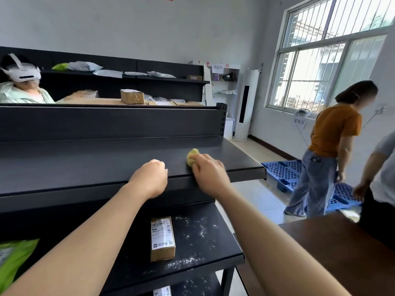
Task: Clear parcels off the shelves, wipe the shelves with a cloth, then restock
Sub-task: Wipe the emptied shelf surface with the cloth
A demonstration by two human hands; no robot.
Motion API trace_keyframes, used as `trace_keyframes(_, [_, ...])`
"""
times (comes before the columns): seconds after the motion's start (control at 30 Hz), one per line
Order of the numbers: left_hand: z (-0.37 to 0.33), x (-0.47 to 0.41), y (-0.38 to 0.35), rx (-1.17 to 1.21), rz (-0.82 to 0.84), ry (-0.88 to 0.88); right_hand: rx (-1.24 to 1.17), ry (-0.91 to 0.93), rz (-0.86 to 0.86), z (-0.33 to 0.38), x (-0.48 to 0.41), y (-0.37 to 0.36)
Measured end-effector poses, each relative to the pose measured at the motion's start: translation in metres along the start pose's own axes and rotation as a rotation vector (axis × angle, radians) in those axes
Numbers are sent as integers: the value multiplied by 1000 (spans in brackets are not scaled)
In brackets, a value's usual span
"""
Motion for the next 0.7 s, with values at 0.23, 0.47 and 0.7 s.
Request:
trace_keyframes(0.23, [-3,0,-1,57,-51,0,32,-378,157,-101,-21,40])
trace_keyframes(0.47, [-22,-1,-2,114,-51,-49,4,-278,214,-56,-27,30])
trace_keyframes(0.7, [-56,3,6,201,-116,-194,-130,-318,9,-67,1,79])
Point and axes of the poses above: each hand's wrist, its own x-axis away from the middle knuckle, its own y-axis out of the back of the hand, z = x × y, the point moved 6 cm from there along -x, towards the middle knuckle, and after that the axes turned 8 degrees about -y, right-handed, at the moved point
